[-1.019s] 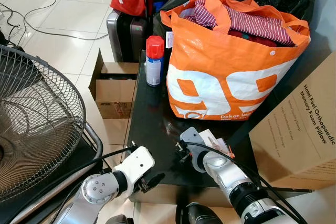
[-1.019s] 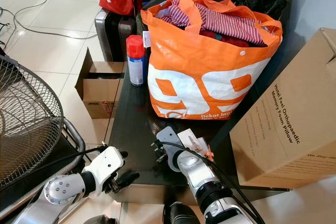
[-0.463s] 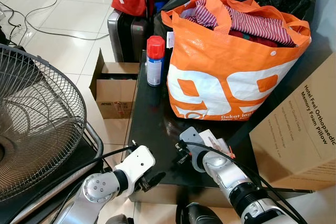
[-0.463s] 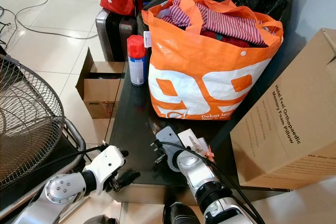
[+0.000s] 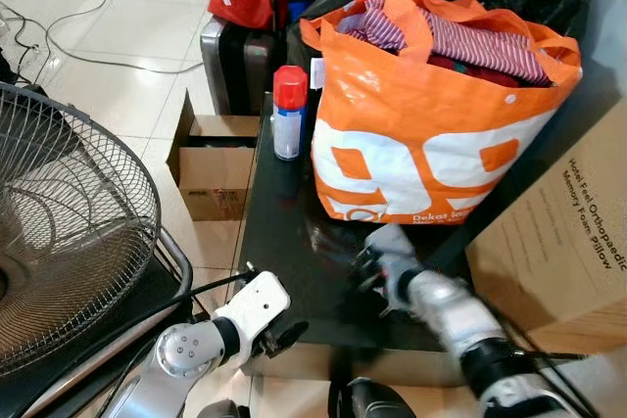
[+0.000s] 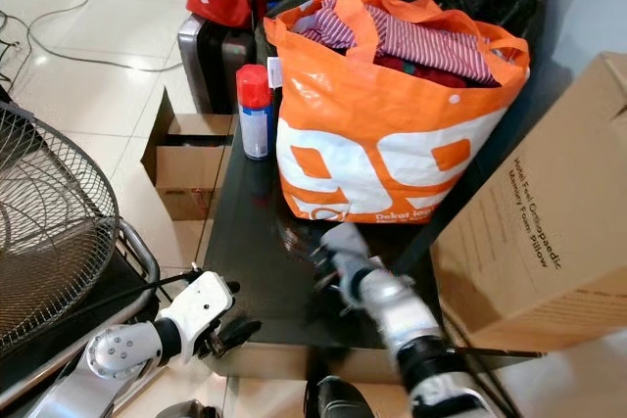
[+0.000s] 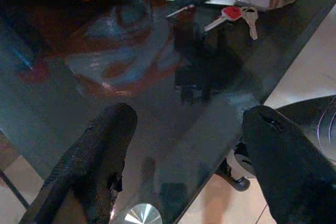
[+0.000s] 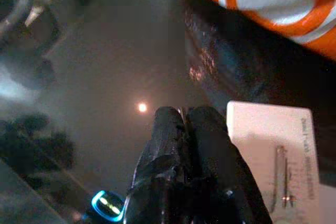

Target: Hang keys on a hook

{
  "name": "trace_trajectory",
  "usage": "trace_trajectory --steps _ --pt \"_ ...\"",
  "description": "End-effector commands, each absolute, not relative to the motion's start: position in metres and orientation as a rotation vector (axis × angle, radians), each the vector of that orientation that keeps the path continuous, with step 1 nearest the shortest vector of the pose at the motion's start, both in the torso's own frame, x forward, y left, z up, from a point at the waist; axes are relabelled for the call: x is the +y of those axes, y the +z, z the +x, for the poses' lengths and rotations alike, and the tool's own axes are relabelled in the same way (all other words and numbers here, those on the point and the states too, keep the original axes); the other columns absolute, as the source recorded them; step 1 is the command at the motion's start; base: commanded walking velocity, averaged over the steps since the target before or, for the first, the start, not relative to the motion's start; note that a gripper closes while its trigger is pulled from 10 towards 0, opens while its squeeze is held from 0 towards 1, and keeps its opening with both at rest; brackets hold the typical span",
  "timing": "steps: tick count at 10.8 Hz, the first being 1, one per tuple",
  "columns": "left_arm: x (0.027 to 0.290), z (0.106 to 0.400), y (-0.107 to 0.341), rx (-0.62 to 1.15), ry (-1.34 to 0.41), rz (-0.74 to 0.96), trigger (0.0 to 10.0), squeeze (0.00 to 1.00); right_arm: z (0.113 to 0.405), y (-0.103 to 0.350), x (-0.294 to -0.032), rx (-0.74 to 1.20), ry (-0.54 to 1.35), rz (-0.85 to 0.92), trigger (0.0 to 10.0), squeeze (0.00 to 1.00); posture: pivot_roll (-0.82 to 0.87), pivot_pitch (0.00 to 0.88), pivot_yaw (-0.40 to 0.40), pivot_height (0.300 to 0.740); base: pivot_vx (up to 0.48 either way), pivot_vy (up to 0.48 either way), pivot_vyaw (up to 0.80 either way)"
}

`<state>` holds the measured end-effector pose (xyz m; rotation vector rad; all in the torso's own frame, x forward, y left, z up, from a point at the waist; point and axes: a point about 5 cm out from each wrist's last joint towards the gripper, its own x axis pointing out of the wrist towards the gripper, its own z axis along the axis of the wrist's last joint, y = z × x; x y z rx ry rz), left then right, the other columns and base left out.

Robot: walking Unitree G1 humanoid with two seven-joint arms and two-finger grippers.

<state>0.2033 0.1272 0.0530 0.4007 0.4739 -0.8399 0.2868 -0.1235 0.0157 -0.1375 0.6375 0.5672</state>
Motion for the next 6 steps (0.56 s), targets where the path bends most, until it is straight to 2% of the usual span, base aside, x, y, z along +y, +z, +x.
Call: trace_trajectory --steps 1,6 --pt "0.125 0.203 0.051 0.473 -0.848 0.407 10.0 0.0 0.286 0.017 -0.127 0.638 0.563 -0.116 0.0 0.0 0.01 0.112 -0.081 0.74 0.0 0.0 0.0" --pt "0.125 0.203 0.05 0.467 -0.85 0.409 10.0 0.0 0.274 0.021 -0.117 0.658 0.636 -0.035 0.0 0.0 0.01 0.096 -0.084 0.74 0.0 0.0 0.0"
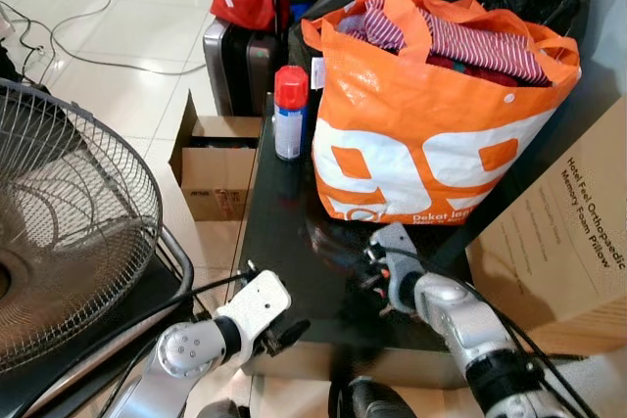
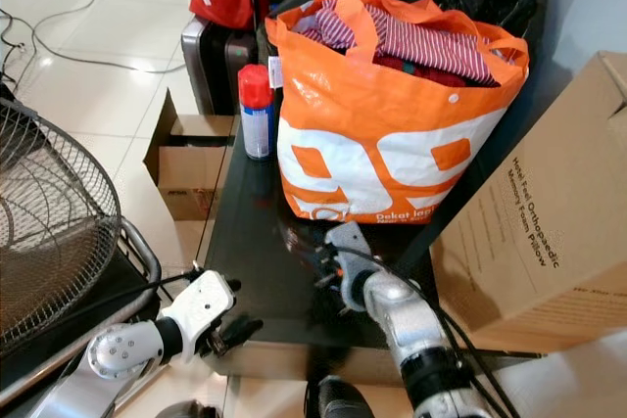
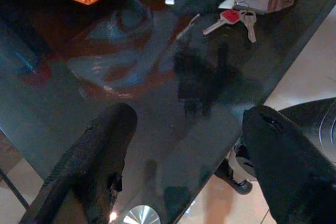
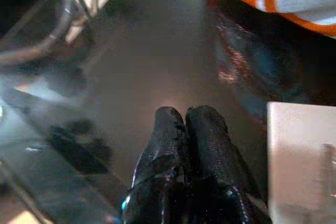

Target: Hang keys on a hook

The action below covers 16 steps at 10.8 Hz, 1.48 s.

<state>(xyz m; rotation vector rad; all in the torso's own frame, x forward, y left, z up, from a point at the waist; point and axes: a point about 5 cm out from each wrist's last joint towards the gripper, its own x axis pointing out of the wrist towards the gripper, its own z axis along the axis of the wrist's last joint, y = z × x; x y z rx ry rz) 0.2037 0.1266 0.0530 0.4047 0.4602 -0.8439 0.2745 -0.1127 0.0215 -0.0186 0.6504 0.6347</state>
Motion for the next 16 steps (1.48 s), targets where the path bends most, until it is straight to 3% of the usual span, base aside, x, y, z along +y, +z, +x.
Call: trace_trajectory --steps 1,2,3,4,9,12,13,16 --pt "0.125 0.202 0.05 0.466 -0.852 0.41 10.0 0.0 0.271 0.021 -0.112 0.66 0.631 0.026 0.0 0.0 0.01 0.094 -0.087 0.74 0.0 0.0 0.0" --pt "0.126 0.202 0.05 0.466 -0.852 0.41 10.0 0.0 0.269 0.02 -0.107 0.668 0.611 0.101 3.0 0.0 0.01 0.093 -0.088 0.74 0.0 0.0 0.0" --pt "0.126 0.202 0.05 0.466 -0.852 0.41 10.0 0.0 0.266 0.018 -0.103 0.676 0.617 0.115 7.9 0.0 0.01 0.093 -0.088 0.74 0.0 0.0 0.0" --pt "0.127 0.201 0.05 0.466 -0.852 0.41 10.0 0.0 0.262 0.018 -0.099 0.678 0.63 0.139 10.0 0.0 0.01 0.092 -0.089 0.74 0.0 0.0 0.0" --pt "0.129 0.201 0.05 0.463 -0.853 0.409 10.0 0.0 0.271 0.038 -0.094 0.59 0.581 0.428 10.0 0.0 0.01 0.103 -0.085 0.74 0.0 0.0 0.0" --pt "0.13 0.2 0.051 0.464 -0.854 0.408 10.0 0.0 0.267 0.033 -0.092 0.612 0.608 0.318 10.0 0.0 0.01 0.109 -0.085 0.74 0.0 0.0 0.0" --pt "0.13 0.2 0.051 0.464 -0.854 0.409 10.0 0.0 0.268 0.034 -0.09 0.612 0.609 0.317 10.0 1.0 0.01 0.11 -0.084 0.74 0.0 0.0 0.0" --pt "0.129 0.201 0.051 0.464 -0.853 0.411 10.0 0.0 0.271 0.037 -0.088 0.595 0.618 0.33 10.0 1.0 0.02 0.113 -0.085 0.74 0.0 0.0 0.0"
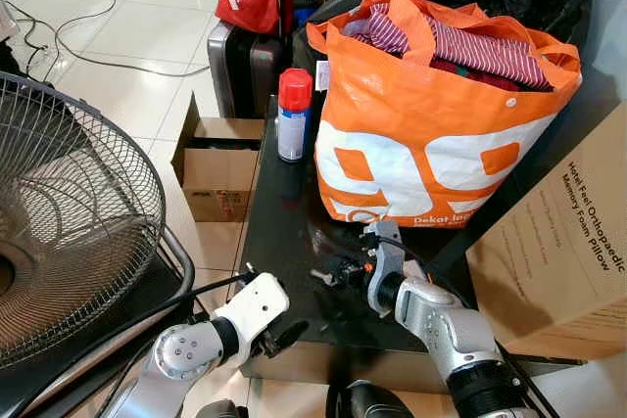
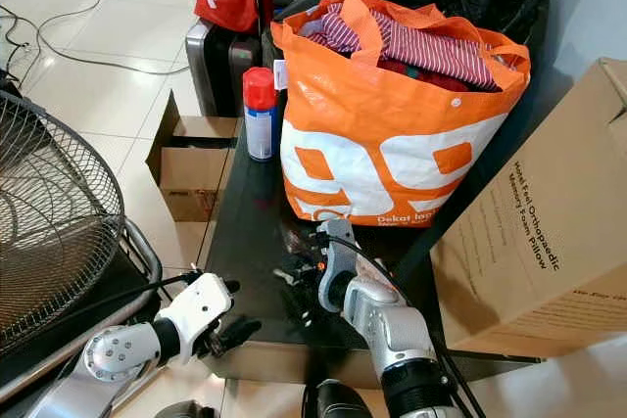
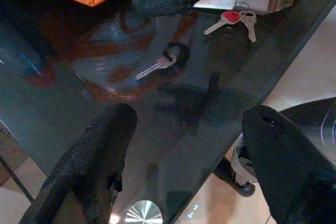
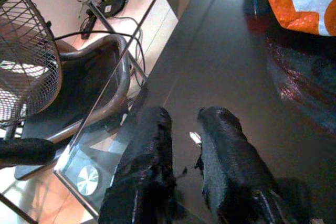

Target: Hang keys on a hook

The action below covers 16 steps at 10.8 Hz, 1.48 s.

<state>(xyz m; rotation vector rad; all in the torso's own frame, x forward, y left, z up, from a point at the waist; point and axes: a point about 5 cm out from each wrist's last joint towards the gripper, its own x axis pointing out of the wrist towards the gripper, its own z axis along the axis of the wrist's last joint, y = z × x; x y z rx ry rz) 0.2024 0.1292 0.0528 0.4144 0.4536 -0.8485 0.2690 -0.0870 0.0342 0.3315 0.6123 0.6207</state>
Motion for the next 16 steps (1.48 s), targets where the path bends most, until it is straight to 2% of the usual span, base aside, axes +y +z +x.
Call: trace_trajectory --steps 1,3,4,5,6,7,8,14,16 --pt "0.129 0.201 0.051 0.465 -0.853 0.41 10.0 0.0 0.271 0.037 -0.087 0.593 0.62 0.331 10.0 1.0 0.02 0.112 -0.086 0.74 0.0 0.0 0.0" --pt "0.129 0.201 0.051 0.465 -0.852 0.411 10.0 0.0 0.272 0.037 -0.094 0.587 0.605 0.28 10.0 1.0 0.02 0.112 -0.087 0.74 0.0 0.0 0.0" --pt "0.129 0.202 0.051 0.465 -0.852 0.41 10.0 0.0 0.272 0.029 -0.109 0.61 0.58 0.043 10.0 1.0 0.01 0.112 -0.085 0.74 0.0 0.0 0.0" --pt "0.129 0.202 0.051 0.465 -0.853 0.409 10.0 0.0 0.272 0.023 -0.116 0.637 0.563 -0.044 10.0 1.0 0.01 0.112 -0.084 0.74 0.0 0.0 0.0" --pt "0.128 0.202 0.051 0.464 -0.856 0.409 10.0 0.0 0.273 0.022 -0.117 0.652 0.544 -0.025 10.0 1.0 0.01 0.115 -0.085 0.74 0.0 0.0 0.0" --pt "0.128 0.202 0.051 0.463 -0.857 0.41 10.0 0.0 0.273 0.019 -0.115 0.672 0.535 -0.045 10.0 0.46 0.01 0.116 -0.085 0.74 0.0 0.0 0.0" --pt "0.128 0.203 0.051 0.464 -0.856 0.41 10.0 0.0 0.271 0.014 -0.114 0.696 0.537 -0.062 10.0 0.0 0.01 0.118 -0.086 0.74 0.0 0.0 0.0" --pt "0.128 0.201 0.052 0.47 -0.861 0.405 10.0 0.0 0.265 -0.002 -0.101 0.759 0.563 -0.079 10.0 0.0 0.01 0.135 -0.086 0.74 0.0 0.0 0.0" --pt "0.127 0.2 0.052 0.472 -0.864 0.404 10.0 0.0 0.265 0.002 -0.093 0.739 0.59 -0.013 10.0 0.0 0.01 0.136 -0.089 0.74 0.0 0.0 0.0"
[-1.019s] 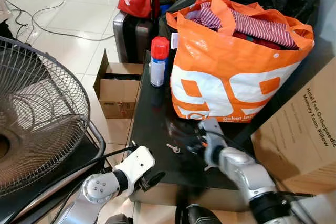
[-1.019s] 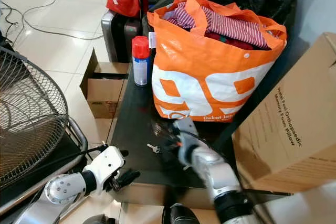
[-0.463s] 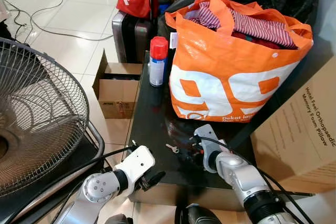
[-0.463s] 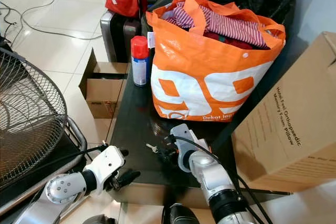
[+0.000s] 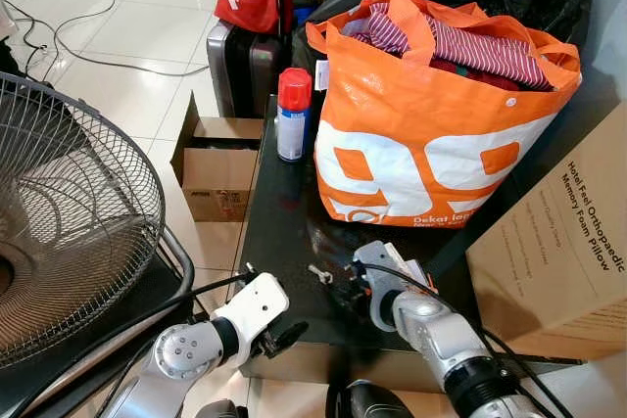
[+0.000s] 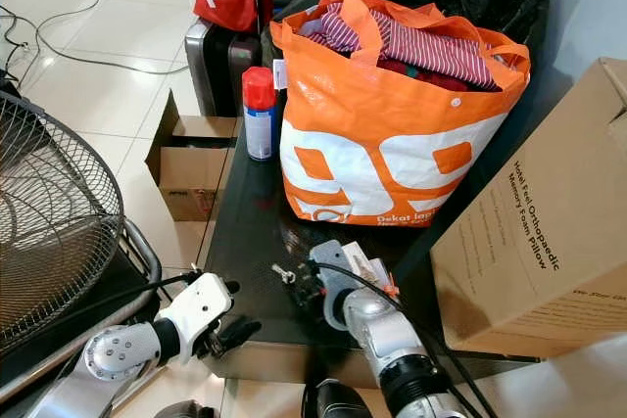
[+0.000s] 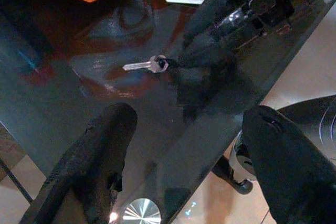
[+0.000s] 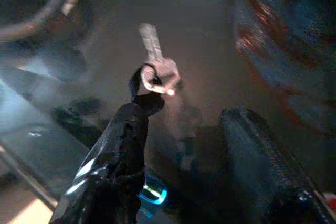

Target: Hang keys on a hook

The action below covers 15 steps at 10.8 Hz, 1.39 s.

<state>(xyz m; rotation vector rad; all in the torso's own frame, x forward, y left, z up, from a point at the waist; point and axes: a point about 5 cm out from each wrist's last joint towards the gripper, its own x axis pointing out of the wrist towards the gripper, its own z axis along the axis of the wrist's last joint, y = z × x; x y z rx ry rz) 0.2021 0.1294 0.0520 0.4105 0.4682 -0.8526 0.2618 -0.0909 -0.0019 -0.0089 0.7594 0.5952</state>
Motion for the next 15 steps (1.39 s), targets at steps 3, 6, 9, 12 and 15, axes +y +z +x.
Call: trace_trajectory --steps 3,6,9,12,15 --pt "0.127 0.198 0.052 0.472 -0.863 0.404 10.0 0.0 0.267 0.007 -0.088 0.699 0.638 0.028 10.0 0.0 0.01 0.129 -0.091 0.74 0.0 0.0 0.0" --pt "0.126 0.197 0.051 0.472 -0.867 0.408 10.0 0.0 0.26 0.01 -0.086 0.676 0.738 -0.005 10.0 0.0 0.01 0.119 -0.089 0.74 0.0 0.0 0.0" --pt "0.126 0.197 0.052 0.473 -0.872 0.409 10.0 0.0 0.255 0.004 -0.08 0.699 0.72 -0.017 10.0 0.0 0.02 0.12 -0.089 0.74 0.0 0.0 0.0" --pt "0.127 0.196 0.052 0.479 -0.876 0.411 10.0 0.0 0.255 -0.006 -0.074 0.738 0.646 -0.043 10.0 0.0 0.02 0.129 -0.085 0.74 0.0 0.0 0.0" --pt "0.126 0.196 0.053 0.478 -0.878 0.411 10.0 0.0 0.259 -0.008 -0.077 0.735 0.58 -0.041 9.8 0.0 0.02 0.132 -0.086 0.74 0.0 0.0 0.0"
